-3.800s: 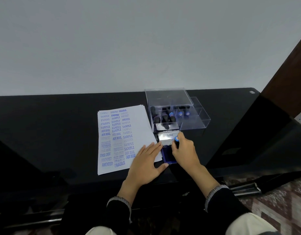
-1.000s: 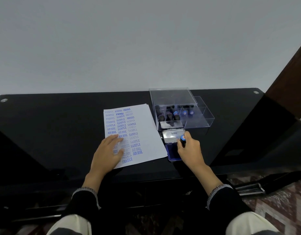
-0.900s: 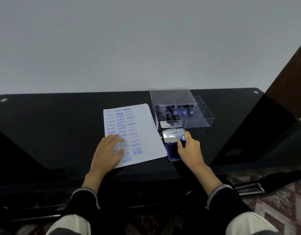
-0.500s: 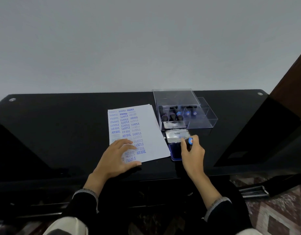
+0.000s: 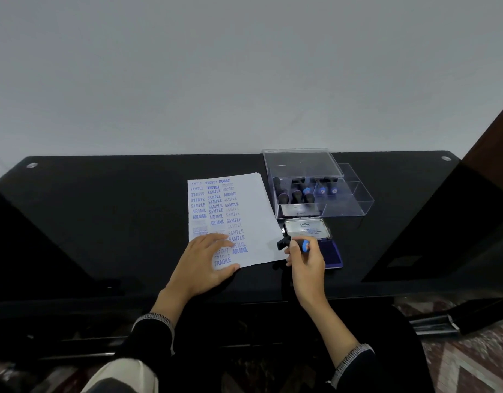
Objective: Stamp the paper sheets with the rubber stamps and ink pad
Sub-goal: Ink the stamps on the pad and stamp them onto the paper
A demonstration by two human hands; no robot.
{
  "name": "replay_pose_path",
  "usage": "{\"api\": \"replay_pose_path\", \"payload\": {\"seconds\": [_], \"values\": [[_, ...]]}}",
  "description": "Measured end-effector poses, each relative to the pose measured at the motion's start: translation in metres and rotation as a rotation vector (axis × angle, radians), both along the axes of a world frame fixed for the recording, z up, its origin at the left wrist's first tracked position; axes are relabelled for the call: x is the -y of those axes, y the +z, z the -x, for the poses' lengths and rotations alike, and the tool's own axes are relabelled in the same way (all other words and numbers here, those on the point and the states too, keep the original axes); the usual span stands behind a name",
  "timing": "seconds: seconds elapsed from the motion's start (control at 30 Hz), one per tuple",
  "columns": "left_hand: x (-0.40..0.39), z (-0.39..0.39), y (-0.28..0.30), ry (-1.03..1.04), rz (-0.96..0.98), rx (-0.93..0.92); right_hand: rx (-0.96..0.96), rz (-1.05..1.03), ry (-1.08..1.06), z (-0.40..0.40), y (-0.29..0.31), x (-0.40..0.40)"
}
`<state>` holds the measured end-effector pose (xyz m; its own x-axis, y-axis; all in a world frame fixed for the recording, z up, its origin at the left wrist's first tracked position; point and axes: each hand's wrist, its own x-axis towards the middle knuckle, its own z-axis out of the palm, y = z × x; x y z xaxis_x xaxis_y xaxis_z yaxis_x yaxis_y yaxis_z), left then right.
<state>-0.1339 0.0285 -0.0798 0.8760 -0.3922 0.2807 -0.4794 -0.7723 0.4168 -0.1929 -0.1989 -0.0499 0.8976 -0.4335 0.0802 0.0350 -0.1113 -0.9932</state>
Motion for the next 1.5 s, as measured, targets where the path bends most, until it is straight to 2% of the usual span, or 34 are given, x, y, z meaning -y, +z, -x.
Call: {"api": "replay_pose_path", "payload": {"seconds": [0.2, 0.3, 0.43, 0.5, 0.57, 0.63, 0.77, 0.9, 1.03, 1.5], "values": [[0.000, -0.001, -0.001, -0.029, -0.033, 0.018, 0.011, -0.063, -0.017, -0.004, 0.007, -0.004], [0.000, -0.001, -0.001, 0.013, 0.025, 0.039, 0.029, -0.270, 0.020, -0.012, 0.016, -0.011], [-0.002, -0.002, -0.002, 0.222, 0.165, 0.055, -0.064, -0.717, 0.097, -0.025, 0.023, -0.019], [-0.002, -0.003, -0.003, 0.263, 0.152, 0.043, -0.104, -0.827, 0.126, -0.028, 0.022, -0.021], [-0.001, -0.003, -0.004, 0.270, 0.155, 0.025, -0.122, -0.833, 0.134, -0.032, 0.019, -0.023], [-0.001, -0.004, -0.005, 0.256, 0.169, 0.012, -0.122, -0.663, 0.120, -0.036, 0.016, -0.026], [-0.001, -0.005, -0.005, 0.219, 0.210, -0.010, -0.075, 0.133, 0.215, -0.040, 0.013, -0.030], [-0.001, -0.004, -0.004, 0.219, 0.219, -0.019, 0.011, 0.475, 0.467, -0.041, 0.017, -0.038], [-0.001, -0.006, -0.005, 0.218, 0.211, -0.015, 0.016, 0.607, 0.524, -0.042, 0.006, -0.043], [-0.003, -0.010, -0.008, 0.181, 0.138, -0.006, 0.014, 0.699, 0.424, -0.036, 0.000, -0.051]]}}
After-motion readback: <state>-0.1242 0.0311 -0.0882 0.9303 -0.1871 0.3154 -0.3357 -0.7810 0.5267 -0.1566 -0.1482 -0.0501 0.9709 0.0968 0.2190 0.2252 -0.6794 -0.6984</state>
